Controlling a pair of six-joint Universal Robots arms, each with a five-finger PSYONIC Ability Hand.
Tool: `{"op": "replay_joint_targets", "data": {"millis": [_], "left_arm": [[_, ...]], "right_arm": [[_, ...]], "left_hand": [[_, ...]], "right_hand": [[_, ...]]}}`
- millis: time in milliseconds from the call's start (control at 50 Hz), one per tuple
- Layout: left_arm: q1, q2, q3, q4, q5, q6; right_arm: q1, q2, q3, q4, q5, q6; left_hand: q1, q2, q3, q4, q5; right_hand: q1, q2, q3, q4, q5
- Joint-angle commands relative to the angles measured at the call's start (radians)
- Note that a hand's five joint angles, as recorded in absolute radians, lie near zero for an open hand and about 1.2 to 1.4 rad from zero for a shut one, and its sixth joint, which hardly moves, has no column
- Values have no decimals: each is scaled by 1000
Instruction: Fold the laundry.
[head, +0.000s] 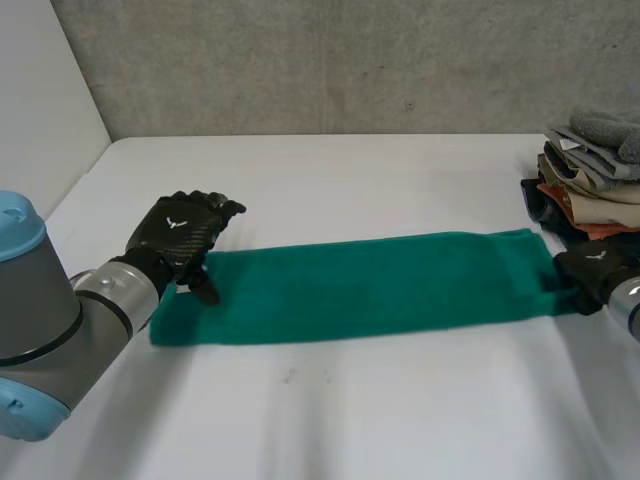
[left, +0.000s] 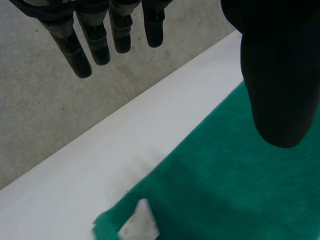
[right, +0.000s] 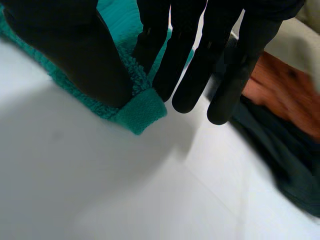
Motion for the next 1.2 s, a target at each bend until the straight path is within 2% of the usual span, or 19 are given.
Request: {"op": "replay_joint_targets", "data": {"millis": [20, 100, 180, 260, 380, 420, 500, 600, 720, 740, 760, 800, 840, 900, 920, 1020, 1140, 1200], "left_arm": [[6, 33, -1, -8, -3, 0], [14, 55, -6, -14, -3, 0], [21, 82, -17, -14, -5, 0], [32, 110, -17, -14, -8, 0], [35, 142, -24, -14, -11, -2], [40, 148, -43, -14, -9, 0], [48, 159, -67, -8, -8, -2], [58, 159, -95, -1, -5, -2], [63, 156, -103, -1, -5, -2], [64, 156, -101, -1, -5, -2], [64, 156, -101, -1, -3, -2], [64, 156, -101, 1, -2, -2], [64, 154, -97, 1, -2, -2], [63, 154, -89, 1, -2, -2], [60, 154, -86, 1, 0, -2], [44, 147, -80, 10, -2, -3], [-12, 122, -73, 42, -5, -2], [-37, 108, -69, 55, -8, 0]], "right_arm": [[-108, -74, -6, 11, 80, -149], [-144, -94, -20, 2, 135, -297], [-50, -150, -26, -12, 137, -335], [154, -203, -57, -59, 109, -286], [470, -174, -74, -199, 30, -263], [606, -114, -86, -255, -21, -278], [786, 1, -114, -302, -105, -323], [905, 148, -159, -303, -159, -370], [946, 204, -180, -312, -127, -374], [943, 201, -181, -311, -110, -366], [940, 192, -178, -308, -68, -348], [940, 172, -167, -308, -15, -308], [932, 124, -154, -299, 66, -225], [883, 51, -123, -280, 117, -118], [833, -1, -95, -259, 137, -38], [718, -94, -42, -124, 141, 171], [586, -102, 18, 57, 155, 202], [547, -95, 43, 60, 157, 190]], "left_hand": [[8, -12, -21, -10, -27], [5, -15, -24, -13, -30], [5, -15, -24, -13, -30], [5, -15, -24, -13, -30], [2, -18, -27, -16, -33], [2, -18, -27, -16, -33], [-1, -21, -30, -19, -36], [-4, -24, -33, -22, -39], [-7, -27, -36, -25, -42], [-7, -27, -36, -25, -42], [-10, -30, -39, -28, -45], [-10, -30, -39, -28, -45], [-10, -30, -39, -28, -45], [-10, -30, -39, -28, -45], [-10, -30, -39, -28, -45], [-10, -30, -39, -28, -45], [-4, -24, -33, -22, -39], [-4, -24, -33, -22, -39]], "right_hand": [[278, 221, 211, 200, 245], [278, 221, 211, 200, 245], [278, 221, 211, 200, 245], [278, 221, 211, 200, 245], [278, 221, 211, 200, 245], [278, 221, 211, 200, 245], [278, 221, 211, 200, 245], [278, 221, 211, 200, 245], [278, 221, 211, 200, 245], [160, 103, 93, 82, 127], [-414, -471, -481, -492, -447], [-944, -1001, -1011, -1022, -977], [-944, -1001, -1011, -1022, -977], [-944, -1001, -1011, -1022, -977], [-944, -1001, -1011, -1022, -977], [-944, -1001, -1011, -1022, -977], [-944, -1001, -1011, -1022, -977], [-944, -1001, -1011, -1022, -977]]}}
